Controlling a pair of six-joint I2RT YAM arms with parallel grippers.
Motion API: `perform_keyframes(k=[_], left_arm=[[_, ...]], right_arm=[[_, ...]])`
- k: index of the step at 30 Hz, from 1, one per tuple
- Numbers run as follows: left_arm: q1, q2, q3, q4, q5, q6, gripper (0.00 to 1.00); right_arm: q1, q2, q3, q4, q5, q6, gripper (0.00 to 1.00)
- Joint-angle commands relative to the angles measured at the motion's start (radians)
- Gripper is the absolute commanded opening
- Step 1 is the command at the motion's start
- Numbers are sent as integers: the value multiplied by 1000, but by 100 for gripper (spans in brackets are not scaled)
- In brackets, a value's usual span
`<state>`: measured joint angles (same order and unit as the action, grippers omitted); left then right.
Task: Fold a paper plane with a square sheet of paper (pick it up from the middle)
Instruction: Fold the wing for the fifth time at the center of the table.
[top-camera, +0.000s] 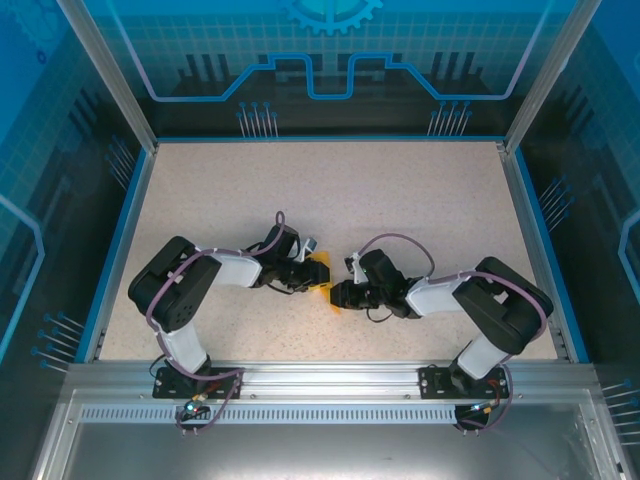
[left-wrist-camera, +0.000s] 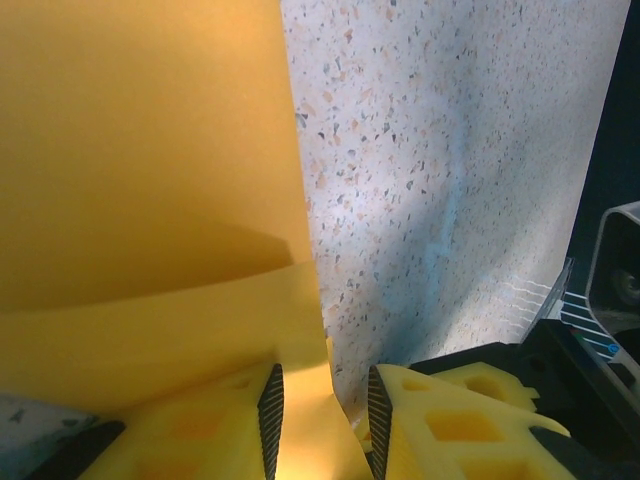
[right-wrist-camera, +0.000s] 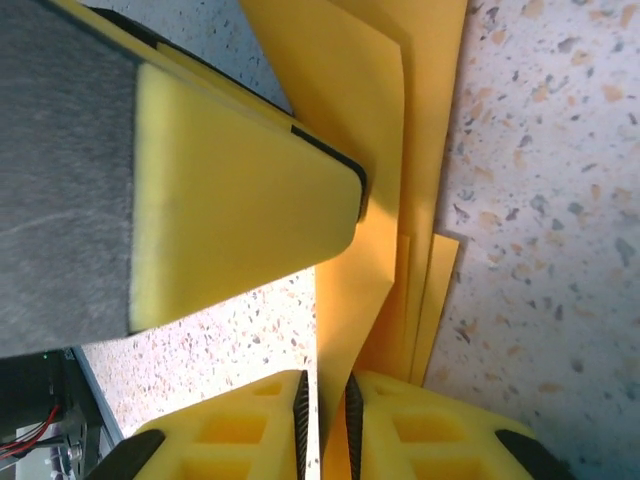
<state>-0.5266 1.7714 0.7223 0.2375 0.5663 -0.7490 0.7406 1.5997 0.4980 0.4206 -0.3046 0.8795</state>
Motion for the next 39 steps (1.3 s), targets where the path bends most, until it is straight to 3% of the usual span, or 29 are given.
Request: perform_keyframes(k=[1,13,24,39], left_arm=[[-5,20,-5,-29,-11,41,32],[-6,17,-3,-49,-12,40,32],[-4,31,13,-91,-30,37,30],[-4,33,13,-108,-33,37,29]], right_arm=[[2,-46,-15,-64,21,7,20],[19,13,0,-88,-44,-24,6],[39,72,-2,-157,-52,-23,6],[60,-68,36,-277,-44,-39,11]])
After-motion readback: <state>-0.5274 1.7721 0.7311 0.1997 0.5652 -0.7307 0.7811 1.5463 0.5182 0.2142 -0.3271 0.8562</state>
